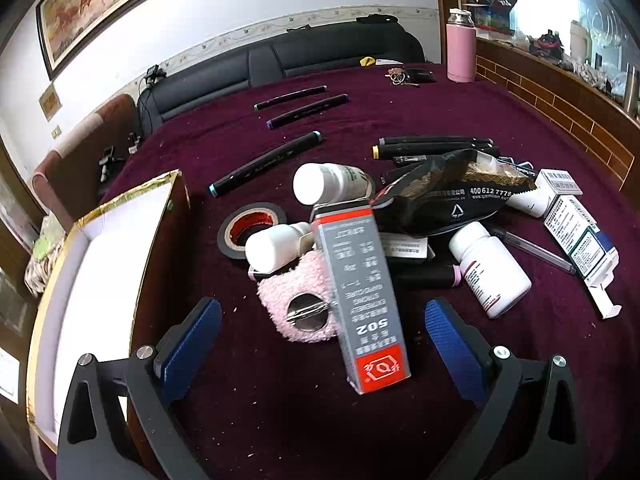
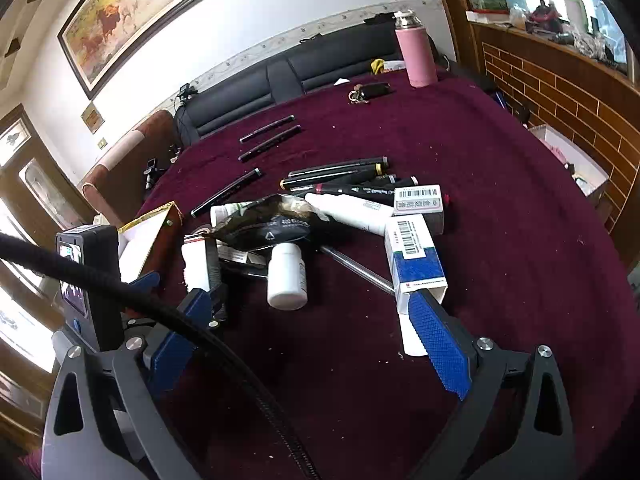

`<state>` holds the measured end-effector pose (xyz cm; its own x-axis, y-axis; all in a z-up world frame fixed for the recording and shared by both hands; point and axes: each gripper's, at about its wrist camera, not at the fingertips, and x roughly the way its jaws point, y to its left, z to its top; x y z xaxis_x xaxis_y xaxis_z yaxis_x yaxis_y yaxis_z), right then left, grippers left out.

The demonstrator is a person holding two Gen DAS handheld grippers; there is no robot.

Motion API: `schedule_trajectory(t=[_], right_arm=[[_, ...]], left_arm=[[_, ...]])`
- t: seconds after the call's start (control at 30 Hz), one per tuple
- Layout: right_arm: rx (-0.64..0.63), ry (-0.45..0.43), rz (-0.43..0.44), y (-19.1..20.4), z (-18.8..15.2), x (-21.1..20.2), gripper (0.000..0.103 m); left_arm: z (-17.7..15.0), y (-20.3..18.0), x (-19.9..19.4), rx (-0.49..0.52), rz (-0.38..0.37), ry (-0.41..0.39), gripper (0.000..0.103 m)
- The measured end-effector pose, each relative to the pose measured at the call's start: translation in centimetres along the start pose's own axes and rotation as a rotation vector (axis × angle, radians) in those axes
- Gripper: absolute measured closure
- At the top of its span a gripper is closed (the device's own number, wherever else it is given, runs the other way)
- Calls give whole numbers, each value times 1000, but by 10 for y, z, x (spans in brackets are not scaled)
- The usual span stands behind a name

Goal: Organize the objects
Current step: 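Grasp the grey glue box with the left gripper while the right grasps a white pill bottle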

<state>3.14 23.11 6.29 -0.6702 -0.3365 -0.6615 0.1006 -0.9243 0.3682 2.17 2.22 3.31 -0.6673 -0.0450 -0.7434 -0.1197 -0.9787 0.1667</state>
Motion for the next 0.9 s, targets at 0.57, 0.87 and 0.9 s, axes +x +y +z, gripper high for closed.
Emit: schedule_trajectory(t=[0.57, 0.87, 0.9], right_arm=[[6, 33, 0, -6, -2, 9, 3], [3, 49, -4, -5, -1, 15, 3], [-2, 54, -4, -4, 0, 17, 3]], left_arm=[[6, -6, 2, -9, -77, 33, 35], [6, 3, 4, -38, -177, 21, 44], [6, 3, 5, -38, -181, 26, 50]])
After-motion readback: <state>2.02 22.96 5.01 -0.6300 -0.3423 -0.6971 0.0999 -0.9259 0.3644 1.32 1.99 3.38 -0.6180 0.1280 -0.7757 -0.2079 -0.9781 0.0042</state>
